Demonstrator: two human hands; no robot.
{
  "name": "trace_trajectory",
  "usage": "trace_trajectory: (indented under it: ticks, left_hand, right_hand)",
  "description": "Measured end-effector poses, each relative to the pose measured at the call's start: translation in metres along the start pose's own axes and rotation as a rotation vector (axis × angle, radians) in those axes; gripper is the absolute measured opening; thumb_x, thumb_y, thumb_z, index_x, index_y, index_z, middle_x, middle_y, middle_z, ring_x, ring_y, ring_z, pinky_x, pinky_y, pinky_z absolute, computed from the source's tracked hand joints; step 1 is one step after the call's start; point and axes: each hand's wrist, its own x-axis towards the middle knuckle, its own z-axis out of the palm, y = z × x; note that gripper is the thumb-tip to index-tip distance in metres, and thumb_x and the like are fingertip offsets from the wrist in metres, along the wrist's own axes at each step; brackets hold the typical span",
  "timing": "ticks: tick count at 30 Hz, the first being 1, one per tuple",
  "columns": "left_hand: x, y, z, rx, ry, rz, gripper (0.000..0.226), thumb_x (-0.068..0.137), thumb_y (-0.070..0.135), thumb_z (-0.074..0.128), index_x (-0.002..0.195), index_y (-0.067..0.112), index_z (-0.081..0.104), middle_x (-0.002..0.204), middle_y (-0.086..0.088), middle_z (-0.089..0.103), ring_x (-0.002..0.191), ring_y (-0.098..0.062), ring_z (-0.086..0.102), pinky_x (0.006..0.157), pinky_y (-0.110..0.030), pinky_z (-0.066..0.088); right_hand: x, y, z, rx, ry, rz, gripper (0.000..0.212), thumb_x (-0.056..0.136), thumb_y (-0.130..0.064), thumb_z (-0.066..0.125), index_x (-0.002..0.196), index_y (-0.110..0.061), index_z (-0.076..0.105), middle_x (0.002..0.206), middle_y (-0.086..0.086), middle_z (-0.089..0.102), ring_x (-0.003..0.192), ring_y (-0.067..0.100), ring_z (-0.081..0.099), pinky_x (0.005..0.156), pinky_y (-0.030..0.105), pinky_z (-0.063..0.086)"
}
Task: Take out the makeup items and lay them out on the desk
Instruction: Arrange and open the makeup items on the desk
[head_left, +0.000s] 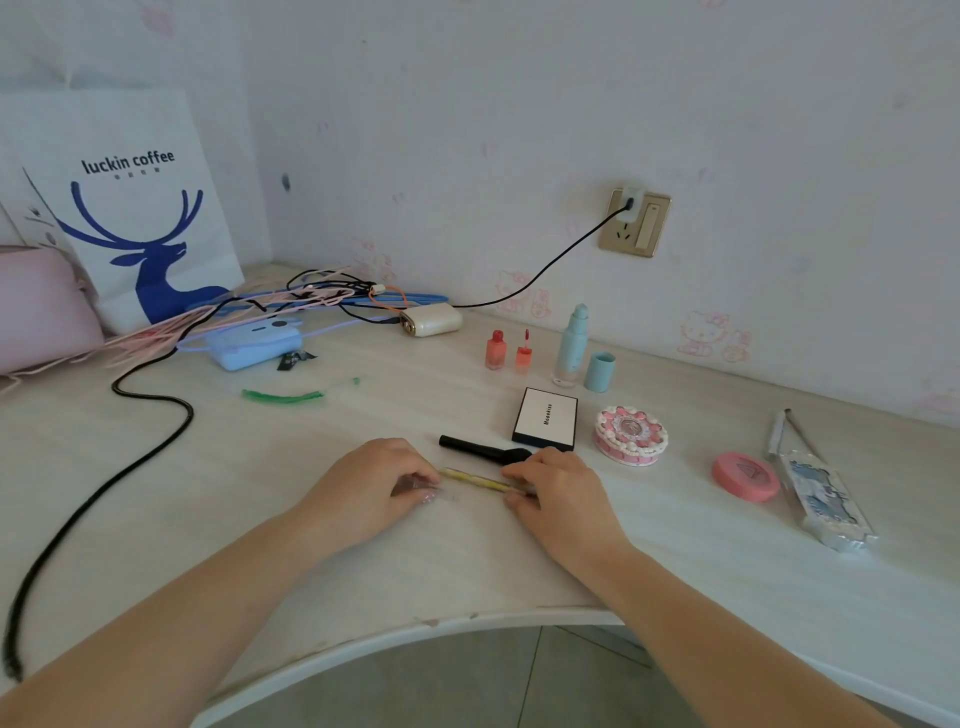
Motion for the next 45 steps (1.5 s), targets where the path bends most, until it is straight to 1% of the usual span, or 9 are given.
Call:
trace_trajectory:
  ticks: [7, 16, 19, 21, 27, 34, 37, 41, 45]
  left_hand:
    - [0.005, 0.005, 0.002, -0.007, 0.019, -0.018, 0.01, 0.082, 0.026, 0.069, 0.091, 0.028, 0.071, 0.091, 0.012, 0.063, 0.088, -0.006, 0.057, 0.082, -0.028, 0.049]
    - [0.012, 0.01, 0.003, 0.017, 0.024, -0.06, 0.012, 0.083, 0.024, 0.068, 0.094, 0.024, 0.071, 0.092, 0.009, 0.061, 0.089, -0.009, 0.057, 0.082, -0.026, 0.047]
    - [0.011, 0.01, 0.003, 0.003, 0.044, -0.068, 0.021, 0.081, 0.022, 0.07, 0.102, 0.023, 0.068, 0.093, 0.011, 0.06, 0.09, -0.008, 0.057, 0.084, -0.025, 0.046]
    - [0.01, 0.01, 0.0, -0.036, 0.113, -0.084, 0.025, 0.08, 0.019, 0.07, 0.104, 0.023, 0.063, 0.093, 0.015, 0.059, 0.09, -0.005, 0.057, 0.082, -0.021, 0.044]
    - [0.016, 0.026, -0.019, -0.124, 0.262, -0.083, 0.015, 0.082, 0.018, 0.069, 0.088, 0.029, 0.061, 0.09, 0.016, 0.062, 0.092, 0.004, 0.055, 0.073, -0.003, 0.036]
    - [0.053, 0.084, -0.007, -0.248, 0.171, 0.005, 0.02, 0.082, 0.013, 0.068, 0.083, 0.032, 0.062, 0.089, 0.015, 0.065, 0.091, 0.006, 0.056, 0.072, -0.005, 0.039]
    - [0.079, 0.113, 0.012, -0.259, 0.117, 0.045, 0.013, 0.082, 0.013, 0.068, 0.085, 0.026, 0.065, 0.087, 0.014, 0.065, 0.089, 0.007, 0.056, 0.07, 0.0, 0.038]
    - [0.118, 0.151, 0.039, -0.305, 0.036, 0.046, 0.009, 0.081, 0.018, 0.069, 0.082, 0.027, 0.065, 0.085, 0.011, 0.067, 0.081, 0.0, 0.061, 0.073, -0.015, 0.046]
    - [0.161, 0.191, 0.072, -0.343, -0.045, 0.01, 0.006, 0.08, 0.02, 0.068, 0.081, 0.025, 0.065, 0.08, 0.012, 0.067, 0.079, -0.006, 0.063, 0.078, -0.027, 0.05]
  right_hand:
    - [-0.007, 0.017, -0.01, 0.049, -0.014, 0.151, 0.012, 0.086, -0.029, 0.061, 0.096, -0.029, 0.068, 0.09, -0.008, 0.058, 0.088, 0.012, 0.053, 0.076, 0.023, 0.044]
    - [-0.002, 0.017, -0.008, 0.103, -0.01, 0.191, 0.012, 0.086, -0.028, 0.06, 0.096, -0.03, 0.067, 0.09, -0.009, 0.057, 0.088, 0.011, 0.053, 0.072, 0.02, 0.04]
    - [-0.004, 0.018, -0.008, 0.139, 0.006, 0.201, 0.017, 0.086, -0.03, 0.061, 0.102, -0.028, 0.064, 0.093, -0.01, 0.056, 0.09, 0.01, 0.053, 0.072, 0.019, 0.04]
    - [-0.005, 0.018, -0.01, 0.215, 0.057, 0.23, 0.022, 0.084, -0.03, 0.063, 0.106, -0.026, 0.059, 0.098, -0.008, 0.056, 0.094, 0.01, 0.053, 0.076, 0.019, 0.041]
    - [-0.013, 0.024, -0.032, 0.428, 0.215, 0.277, 0.026, 0.084, -0.027, 0.067, 0.104, -0.03, 0.051, 0.105, -0.011, 0.056, 0.097, 0.005, 0.054, 0.075, 0.01, 0.037]
    - [-0.032, 0.063, -0.07, 0.467, 0.316, 0.337, 0.024, 0.083, -0.022, 0.069, 0.096, -0.033, 0.053, 0.105, -0.008, 0.059, 0.092, 0.0, 0.054, 0.076, 0.01, 0.037]
    - [-0.043, 0.092, -0.09, 0.448, 0.357, 0.402, 0.027, 0.082, -0.021, 0.07, 0.102, -0.03, 0.054, 0.105, -0.008, 0.06, 0.095, 0.003, 0.056, 0.084, 0.018, 0.041]
    - [-0.057, 0.138, -0.113, 0.484, 0.414, 0.476, 0.026, 0.082, -0.016, 0.069, 0.098, -0.031, 0.055, 0.106, -0.005, 0.06, 0.099, 0.013, 0.058, 0.083, 0.023, 0.041]
    - [-0.064, 0.191, -0.139, 0.362, 0.444, 0.509, 0.024, 0.082, -0.014, 0.069, 0.096, -0.03, 0.057, 0.106, -0.001, 0.06, 0.099, 0.016, 0.059, 0.086, 0.026, 0.043]
